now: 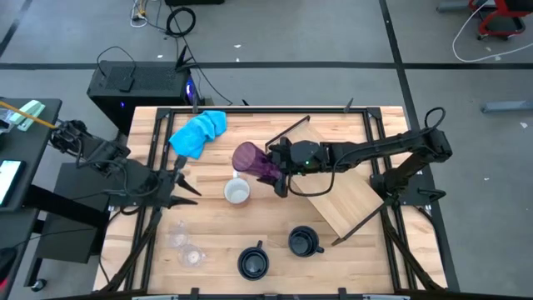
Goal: Stack small to large cups/mugs on shelf
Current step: Put the purple cup on the shelf
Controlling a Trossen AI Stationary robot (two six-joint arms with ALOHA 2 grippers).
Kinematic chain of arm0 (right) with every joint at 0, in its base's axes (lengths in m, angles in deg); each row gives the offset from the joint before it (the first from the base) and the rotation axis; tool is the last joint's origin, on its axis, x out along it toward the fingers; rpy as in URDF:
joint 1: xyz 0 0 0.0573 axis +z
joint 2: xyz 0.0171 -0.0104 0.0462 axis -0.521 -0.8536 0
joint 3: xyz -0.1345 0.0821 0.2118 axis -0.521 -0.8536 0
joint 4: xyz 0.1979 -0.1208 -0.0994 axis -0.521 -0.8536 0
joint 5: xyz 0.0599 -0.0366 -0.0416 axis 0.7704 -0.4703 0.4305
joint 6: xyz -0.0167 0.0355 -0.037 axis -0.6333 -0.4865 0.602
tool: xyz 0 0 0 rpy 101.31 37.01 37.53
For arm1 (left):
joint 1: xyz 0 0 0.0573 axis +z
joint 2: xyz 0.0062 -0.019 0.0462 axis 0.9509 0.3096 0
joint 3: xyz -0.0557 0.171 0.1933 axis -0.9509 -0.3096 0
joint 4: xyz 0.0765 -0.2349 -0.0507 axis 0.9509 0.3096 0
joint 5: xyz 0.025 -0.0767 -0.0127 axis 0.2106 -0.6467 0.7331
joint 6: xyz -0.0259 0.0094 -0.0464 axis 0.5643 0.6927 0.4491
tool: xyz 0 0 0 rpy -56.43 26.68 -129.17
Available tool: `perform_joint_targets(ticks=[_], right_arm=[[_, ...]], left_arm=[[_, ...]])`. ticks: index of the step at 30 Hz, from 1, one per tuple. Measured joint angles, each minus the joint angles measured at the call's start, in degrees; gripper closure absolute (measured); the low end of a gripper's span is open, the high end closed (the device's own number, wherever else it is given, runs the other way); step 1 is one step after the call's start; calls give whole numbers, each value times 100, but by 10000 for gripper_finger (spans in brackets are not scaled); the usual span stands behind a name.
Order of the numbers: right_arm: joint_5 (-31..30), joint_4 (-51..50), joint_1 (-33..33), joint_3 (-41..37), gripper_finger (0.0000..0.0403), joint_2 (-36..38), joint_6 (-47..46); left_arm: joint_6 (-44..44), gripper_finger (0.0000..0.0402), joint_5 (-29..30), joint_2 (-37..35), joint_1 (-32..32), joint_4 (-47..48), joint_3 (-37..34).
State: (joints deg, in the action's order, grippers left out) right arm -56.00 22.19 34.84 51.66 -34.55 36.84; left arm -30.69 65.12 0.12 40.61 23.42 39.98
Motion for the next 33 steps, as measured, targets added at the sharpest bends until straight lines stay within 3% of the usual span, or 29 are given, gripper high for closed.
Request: perform_joint_targets(ticks=[4, 10, 13, 16, 21, 24, 33], right_arm=[[14, -21, -35, 2, 56, 106, 128], [-5, -21, -124, -1, 56, 417, 302], [2, -21, -120, -1, 56, 649, 402], [19, -109, -117, 2, 56, 860, 477], [-38, -145, -122, -191, 56, 1202, 594], [-109, 157, -120, -622, 56, 1419, 616], [-113, 2196, -252, -2332, 55, 1966, 557]], left_arm=[[113, 290, 253, -155, 4, -265, -353], [-198, 291, 1537, -193, 107, -1364, -976], [-456, 292, 1669, -183, 351, -2005, -1252], [-500, 292, 1380, -186, 656, -2240, -1392], [-347, 293, 122, -173, 1249, -2221, -1446], [-326, 298, -341, -133, 1533, -2207, -1448], [-349, 325, -471, -24, 2205, -2488, -1444]])
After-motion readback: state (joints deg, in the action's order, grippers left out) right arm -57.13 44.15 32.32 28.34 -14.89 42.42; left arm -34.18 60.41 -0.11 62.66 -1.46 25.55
